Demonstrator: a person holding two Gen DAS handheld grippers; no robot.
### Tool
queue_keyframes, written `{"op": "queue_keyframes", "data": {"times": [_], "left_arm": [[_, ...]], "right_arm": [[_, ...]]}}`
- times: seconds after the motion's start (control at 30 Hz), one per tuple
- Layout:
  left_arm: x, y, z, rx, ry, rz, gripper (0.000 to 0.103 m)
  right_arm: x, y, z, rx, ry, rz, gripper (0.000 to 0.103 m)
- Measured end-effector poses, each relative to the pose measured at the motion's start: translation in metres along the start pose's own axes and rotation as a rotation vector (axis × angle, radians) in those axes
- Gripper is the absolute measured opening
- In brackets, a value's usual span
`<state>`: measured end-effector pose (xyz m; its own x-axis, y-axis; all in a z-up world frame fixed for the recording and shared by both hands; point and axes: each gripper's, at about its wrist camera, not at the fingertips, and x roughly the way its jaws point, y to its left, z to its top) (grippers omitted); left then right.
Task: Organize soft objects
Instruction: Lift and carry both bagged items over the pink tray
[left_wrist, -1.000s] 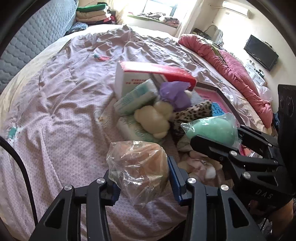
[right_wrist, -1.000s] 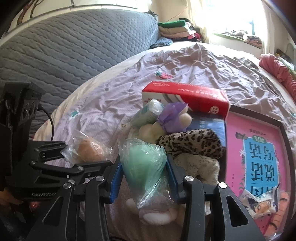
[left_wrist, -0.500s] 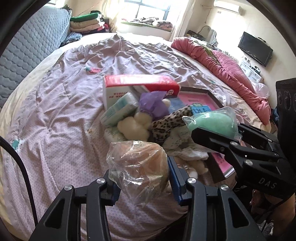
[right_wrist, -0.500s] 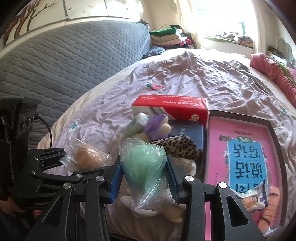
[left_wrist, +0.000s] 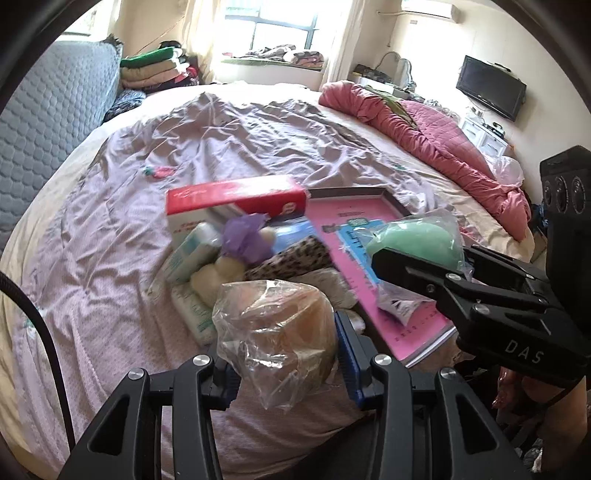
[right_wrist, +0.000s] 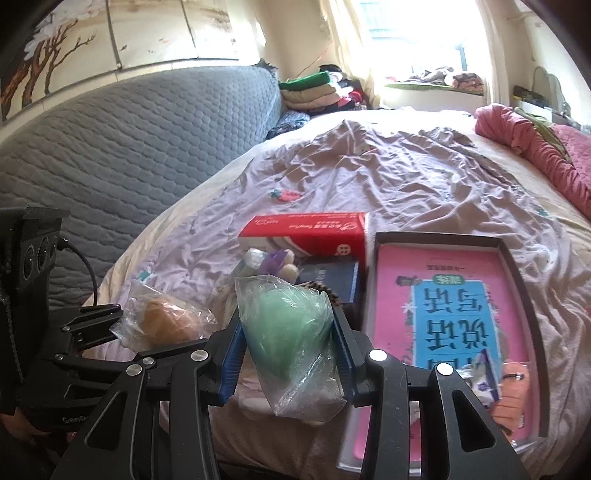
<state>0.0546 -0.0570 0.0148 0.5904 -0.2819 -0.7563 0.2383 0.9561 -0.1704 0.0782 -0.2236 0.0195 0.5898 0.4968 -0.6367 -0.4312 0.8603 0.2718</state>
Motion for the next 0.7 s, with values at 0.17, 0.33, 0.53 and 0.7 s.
{"op": "queue_keyframes", "data": {"times": [0.17, 0.33, 0.53, 0.7], "left_arm": [[0.004, -0.026, 0.007, 0.041, 0.007, -0.007, 0.045], [0.007, -0.053, 0.017, 0.071, 0.009, -0.022, 0.045], [0.017, -0.077, 0.027, 0.097, 0.013, -0.038, 0.045], [0.028, -0.093, 0.031, 0.125, 0.025, -0.048, 0.045]], "right_arm": [[-0.019, -0.018, 0.004, 0.031, -0.029, -0.023, 0.045], [-0.041, -0.038, 0.008, 0.049, -0.059, -0.068, 0.045], [-0.067, -0.066, 0.008, 0.104, -0.098, -0.103, 0.045], [-0.086, -0.087, 0.005, 0.136, -0.123, -0.143, 0.045]]}}
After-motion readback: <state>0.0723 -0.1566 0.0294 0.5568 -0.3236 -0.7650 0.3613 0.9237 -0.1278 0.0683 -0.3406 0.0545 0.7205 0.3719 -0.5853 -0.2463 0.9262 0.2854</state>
